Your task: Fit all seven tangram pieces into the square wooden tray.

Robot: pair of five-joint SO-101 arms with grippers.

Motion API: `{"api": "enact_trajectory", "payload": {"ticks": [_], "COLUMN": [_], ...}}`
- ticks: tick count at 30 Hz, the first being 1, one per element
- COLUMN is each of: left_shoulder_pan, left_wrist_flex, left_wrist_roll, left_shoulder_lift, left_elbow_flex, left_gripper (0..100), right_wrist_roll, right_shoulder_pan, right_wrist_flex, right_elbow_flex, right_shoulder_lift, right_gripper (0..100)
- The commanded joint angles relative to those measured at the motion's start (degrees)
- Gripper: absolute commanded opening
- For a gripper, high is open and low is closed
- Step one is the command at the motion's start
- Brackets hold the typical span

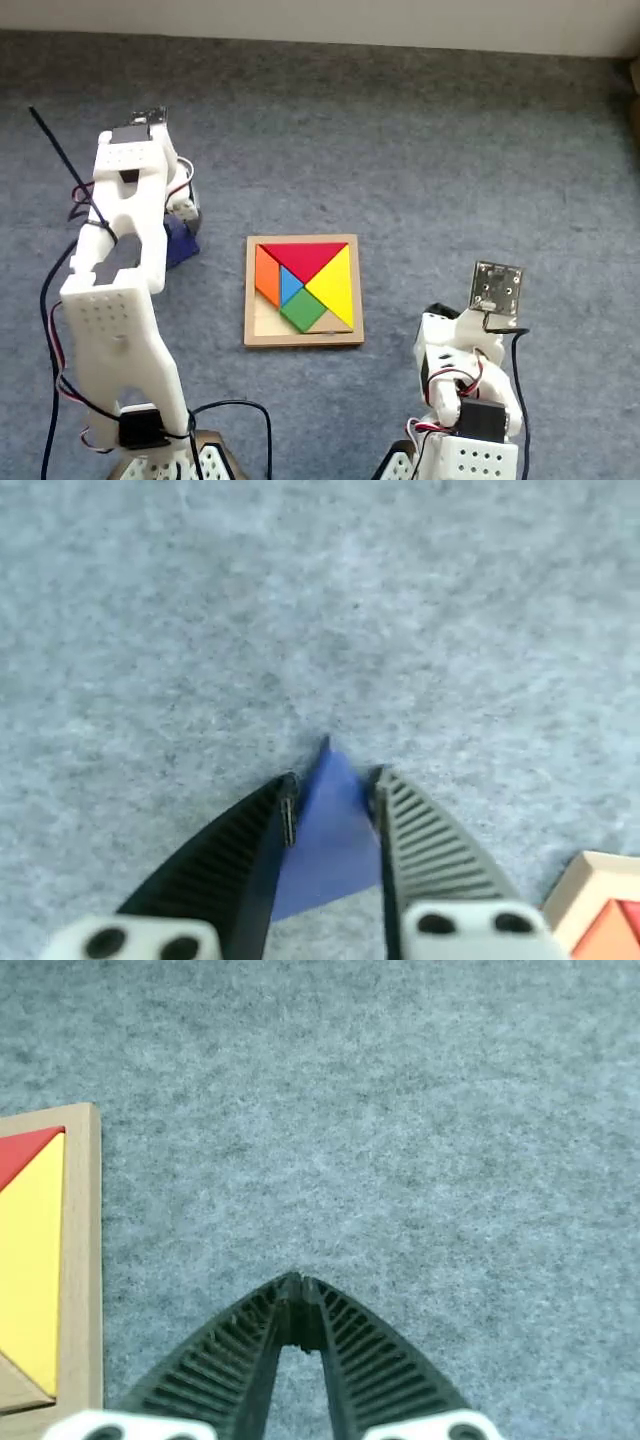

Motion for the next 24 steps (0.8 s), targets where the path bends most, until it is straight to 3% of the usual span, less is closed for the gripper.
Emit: {"api": "enact_trajectory", "payload": {"ticks": [1,11,18,24], "left_shoulder_pan": [-0.22,2.77,5.93,5.58], "left_wrist_flex": [0.62,3.43,3.16,-4.48], "left_wrist_roll": [-0.88,-1.05,-3.69,-7.03], "left_shoulder_lift": [-0.40,-9.36,-31.78,-52.09], "left_elbow_flex": [-1.36,2.86,20.09,38.99], "left_gripper": [9,0,0,0], "right_wrist_roll": [-0.18,-0.18,-0.18,-0.18], "right_shoulder_pan": [0.75,0.75,0.75,0.75], "right_wrist_flex": [-0.75,-0.75,-0.75,-0.75], "right_elbow_flex": [6.29,6.29,6.29,6.29], "right_shoulder_lift": [0.31,0.31,0.31,0.31], "right_gripper": [0.5,0.5,0.5,0.5]}}
